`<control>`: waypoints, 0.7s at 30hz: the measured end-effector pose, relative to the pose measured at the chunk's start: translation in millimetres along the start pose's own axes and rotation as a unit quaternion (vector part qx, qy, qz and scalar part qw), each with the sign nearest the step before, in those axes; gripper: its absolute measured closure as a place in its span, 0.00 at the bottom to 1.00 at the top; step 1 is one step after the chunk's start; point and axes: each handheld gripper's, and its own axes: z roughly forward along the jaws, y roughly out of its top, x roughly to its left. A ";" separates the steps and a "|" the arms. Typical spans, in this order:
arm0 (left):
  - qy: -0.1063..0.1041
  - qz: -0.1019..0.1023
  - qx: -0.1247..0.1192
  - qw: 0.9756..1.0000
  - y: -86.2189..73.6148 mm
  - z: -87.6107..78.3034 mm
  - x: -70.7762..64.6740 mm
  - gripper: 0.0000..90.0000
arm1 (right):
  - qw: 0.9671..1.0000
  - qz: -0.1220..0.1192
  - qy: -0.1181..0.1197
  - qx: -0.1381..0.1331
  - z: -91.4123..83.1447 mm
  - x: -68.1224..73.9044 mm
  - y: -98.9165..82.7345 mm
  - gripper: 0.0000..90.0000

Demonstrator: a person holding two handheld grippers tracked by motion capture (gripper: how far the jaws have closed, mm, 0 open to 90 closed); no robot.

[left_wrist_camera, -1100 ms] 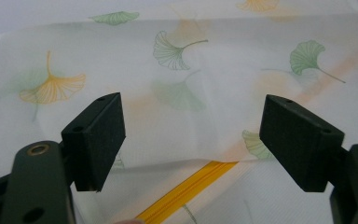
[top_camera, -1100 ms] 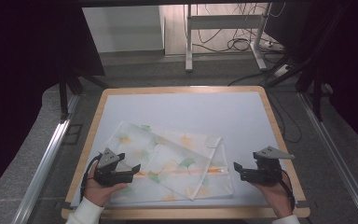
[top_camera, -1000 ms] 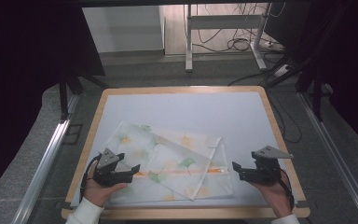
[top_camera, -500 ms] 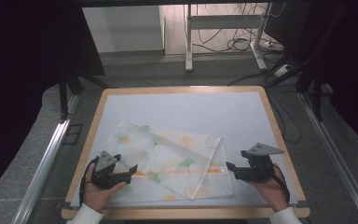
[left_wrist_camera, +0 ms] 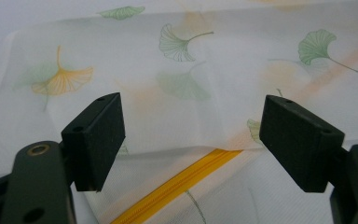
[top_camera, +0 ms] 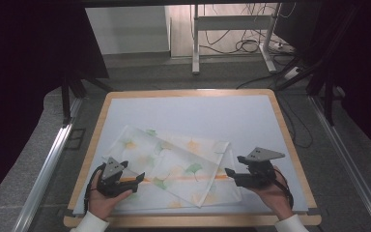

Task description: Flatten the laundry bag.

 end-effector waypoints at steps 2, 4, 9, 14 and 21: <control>-0.005 -0.008 -0.004 1.000 1.2 0.5 -1.2 0.25 | 1.000 -0.002 0.007 0.002 3.2 2.4 0.5 0.38; 0.003 0.004 -0.002 1.000 0.9 0.6 -5.6 0.25 | 1.000 0.000 0.013 0.005 6.2 3.9 0.9 0.39; 0.003 0.010 -0.001 1.000 0.7 0.8 -7.7 0.25 | 1.000 -0.009 0.023 0.011 10.9 11.3 4.3 0.39; 0.017 0.012 0.002 1.000 0.8 3.1 -5.6 0.25 | 0.999 -0.023 0.032 0.020 18.6 21.9 6.5 0.37; 0.034 -0.004 0.008 0.999 -0.3 8.8 -6.4 0.24 | 0.997 -0.026 0.061 0.028 34.6 28.2 24.3 0.36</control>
